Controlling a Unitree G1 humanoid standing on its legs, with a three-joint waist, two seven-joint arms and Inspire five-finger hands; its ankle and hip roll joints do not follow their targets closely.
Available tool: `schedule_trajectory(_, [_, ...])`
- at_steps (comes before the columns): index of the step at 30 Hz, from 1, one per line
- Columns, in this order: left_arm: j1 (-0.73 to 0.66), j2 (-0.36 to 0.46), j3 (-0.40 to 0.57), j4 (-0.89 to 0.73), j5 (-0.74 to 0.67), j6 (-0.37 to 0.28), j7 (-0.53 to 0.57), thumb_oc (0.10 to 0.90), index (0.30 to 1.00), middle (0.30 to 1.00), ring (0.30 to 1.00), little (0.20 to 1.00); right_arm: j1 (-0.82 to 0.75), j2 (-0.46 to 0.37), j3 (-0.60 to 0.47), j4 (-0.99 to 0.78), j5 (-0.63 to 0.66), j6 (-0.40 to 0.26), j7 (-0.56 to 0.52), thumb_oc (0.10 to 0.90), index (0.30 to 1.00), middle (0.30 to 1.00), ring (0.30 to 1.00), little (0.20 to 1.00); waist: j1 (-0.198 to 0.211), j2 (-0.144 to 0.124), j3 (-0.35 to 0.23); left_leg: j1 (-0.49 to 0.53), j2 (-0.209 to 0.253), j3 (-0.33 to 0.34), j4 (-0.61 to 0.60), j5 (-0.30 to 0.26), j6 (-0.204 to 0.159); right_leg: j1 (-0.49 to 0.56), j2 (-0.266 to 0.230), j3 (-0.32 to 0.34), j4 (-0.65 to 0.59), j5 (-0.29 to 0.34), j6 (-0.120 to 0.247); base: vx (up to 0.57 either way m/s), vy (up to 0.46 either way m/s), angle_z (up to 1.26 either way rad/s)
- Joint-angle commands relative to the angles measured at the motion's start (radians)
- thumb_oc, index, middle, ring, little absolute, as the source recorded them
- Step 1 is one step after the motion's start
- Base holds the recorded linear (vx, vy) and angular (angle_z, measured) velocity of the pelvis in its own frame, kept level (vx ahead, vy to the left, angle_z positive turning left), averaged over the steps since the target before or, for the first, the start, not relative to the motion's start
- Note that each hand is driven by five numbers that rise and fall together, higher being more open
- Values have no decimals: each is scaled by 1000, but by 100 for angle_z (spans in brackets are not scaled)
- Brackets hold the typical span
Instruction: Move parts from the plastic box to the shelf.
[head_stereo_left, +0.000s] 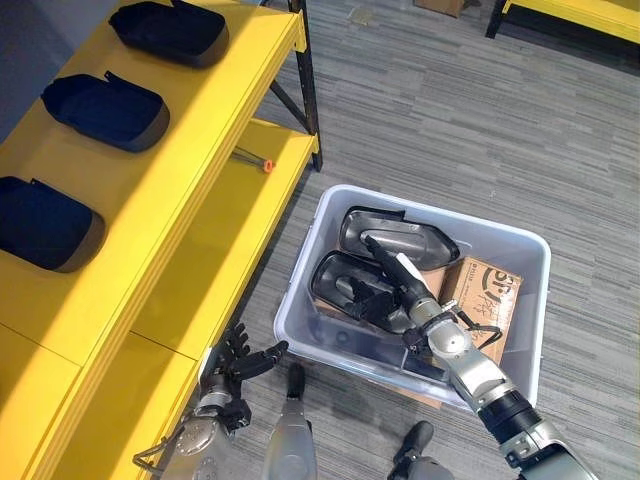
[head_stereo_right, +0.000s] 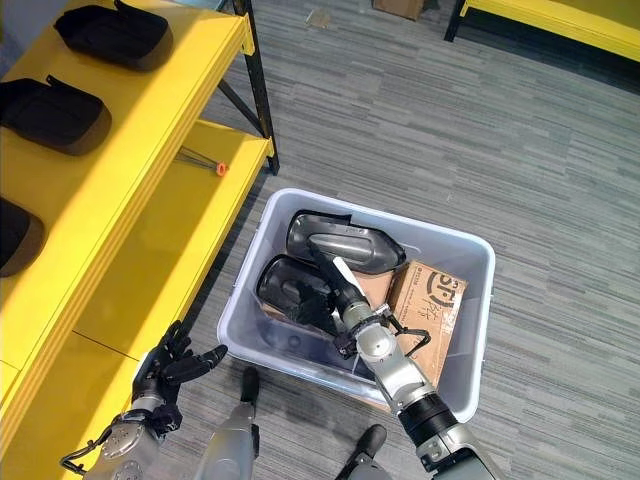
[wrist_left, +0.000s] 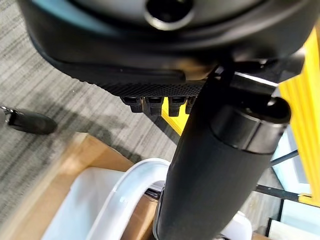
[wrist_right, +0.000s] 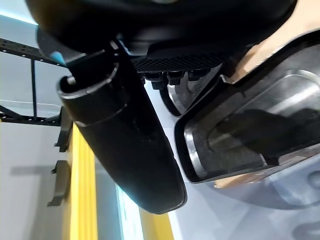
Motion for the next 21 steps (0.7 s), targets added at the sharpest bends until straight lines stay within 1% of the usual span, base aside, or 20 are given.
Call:
schedule_trajectory(1, [-30,74,24,-99,-3,-82,22,900,1000,1000,1000,1000,-129,30,20,-36,-26,-72,-25,900,1000,1000,1000,1000,18,-25,26,8,11,9,74,-111,12,-27,-35,42,37,5,-11,-30,28,6])
schedule_trajectory(12, [-47,71,1,-97,-2,-87,42,900,1000,1000,1000,1000,-126,67,60,35,-44,-63,-34,900,1000,1000,1000,1000,15,-27,46,-10,4,9,87,-116,16,-41,-46,44,38,15,-7,-5,5,1])
schedule_trajectory(21, [-57,71,-6,-88,-1,-92,59,900,1000,1000,1000,1000,-130,80,77,79,-57,-57,-44,900,1000,1000,1000,1000,15,-28,62,-20,5,9,91,-116,18,-51,-48,46,41,20,-5,0,0,0])
